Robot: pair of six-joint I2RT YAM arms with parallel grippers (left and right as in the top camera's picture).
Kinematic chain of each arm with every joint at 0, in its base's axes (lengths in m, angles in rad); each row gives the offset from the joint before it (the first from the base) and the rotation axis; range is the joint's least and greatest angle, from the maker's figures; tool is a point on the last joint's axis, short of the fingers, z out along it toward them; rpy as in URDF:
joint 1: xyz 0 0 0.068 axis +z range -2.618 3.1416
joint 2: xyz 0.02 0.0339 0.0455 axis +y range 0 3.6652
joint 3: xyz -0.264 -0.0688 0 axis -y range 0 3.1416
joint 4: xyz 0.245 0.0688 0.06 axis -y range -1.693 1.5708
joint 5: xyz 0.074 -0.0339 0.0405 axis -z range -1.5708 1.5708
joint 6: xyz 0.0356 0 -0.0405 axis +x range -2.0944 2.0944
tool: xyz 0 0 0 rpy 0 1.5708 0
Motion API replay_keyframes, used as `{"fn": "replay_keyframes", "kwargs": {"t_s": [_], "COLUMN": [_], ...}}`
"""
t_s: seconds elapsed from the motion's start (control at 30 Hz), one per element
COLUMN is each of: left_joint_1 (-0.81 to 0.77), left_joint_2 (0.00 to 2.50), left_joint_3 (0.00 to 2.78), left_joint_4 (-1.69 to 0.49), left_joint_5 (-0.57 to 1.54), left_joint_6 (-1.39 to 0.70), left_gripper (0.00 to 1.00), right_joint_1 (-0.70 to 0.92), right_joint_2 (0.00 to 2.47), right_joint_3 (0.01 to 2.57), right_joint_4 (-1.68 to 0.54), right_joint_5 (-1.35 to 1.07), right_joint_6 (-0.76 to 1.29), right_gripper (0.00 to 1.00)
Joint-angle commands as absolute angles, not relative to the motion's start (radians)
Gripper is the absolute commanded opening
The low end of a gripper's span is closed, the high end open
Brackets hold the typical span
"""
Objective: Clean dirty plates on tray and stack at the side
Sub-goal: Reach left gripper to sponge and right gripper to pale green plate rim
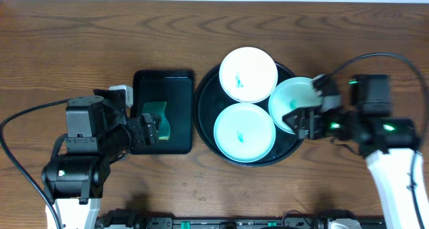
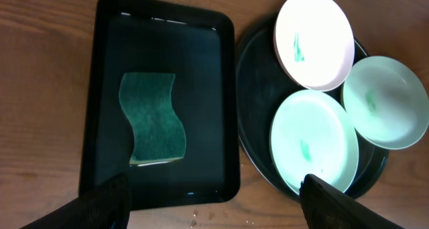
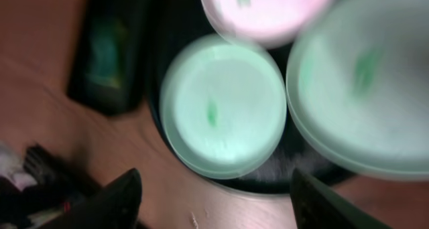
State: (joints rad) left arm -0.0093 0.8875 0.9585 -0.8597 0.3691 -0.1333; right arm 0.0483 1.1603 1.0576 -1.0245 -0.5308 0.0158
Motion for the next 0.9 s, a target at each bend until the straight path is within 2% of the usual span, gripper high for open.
{"fn": "replay_keyframes", "kwargs": {"t_s": [0.0, 0.13, 0.37, 0.43, 0.5, 0.57, 0.63, 0.73, 0.87], "left_joint_1": [-0.009, -0.009, -0.009, -0.009, -0.009, -0.009, -0.01, -0.013, -0.013], "left_joint_2": [0.885, 0.876, 0.922, 0.944, 0.962, 0.981, 1.002, 1.051, 1.139], "left_joint_3": [0.986, 0.986, 0.986, 0.986, 0.986, 0.986, 0.986, 0.985, 0.985], "left_joint_4": [-0.864, -0.856, -0.887, -0.894, -0.897, -0.905, -0.92, -0.934, -0.93], "left_joint_5": [0.382, 0.382, 0.382, 0.382, 0.382, 0.382, 0.382, 0.377, 0.262], "left_joint_6": [-0.136, -0.136, -0.173, -0.174, -0.174, -0.173, -0.173, -0.173, -0.194], "left_gripper": [0.81, 0.81, 0.81, 0.81, 0.81, 0.81, 0.81, 0.8, 0.78], "right_joint_1": [0.15, 0.213, 0.263, 0.274, 0.281, 0.282, 0.282, 0.284, 0.282], "right_joint_2": [1.22, 1.279, 1.404, 1.452, 1.504, 1.544, 1.567, 1.573, 1.573], "right_joint_3": [0.927, 0.781, 0.674, 0.669, 0.669, 0.669, 0.669, 0.669, 0.669], "right_joint_4": [-1.002, -0.855, -0.532, -0.47, -0.43, -0.405, -0.39, -0.385, -0.382], "right_joint_5": [-0.308, -0.262, -0.253, -0.226, -0.179, -0.159, -0.162, -0.162, -0.162], "right_joint_6": [0.147, 0.192, 0.232, 0.272, 0.308, 0.321, 0.323, 0.347, 0.374], "right_gripper": [0.61, 0.53, 0.45, 0.36, 0.28, 0.24, 0.16, 0.08, 0.05]}}
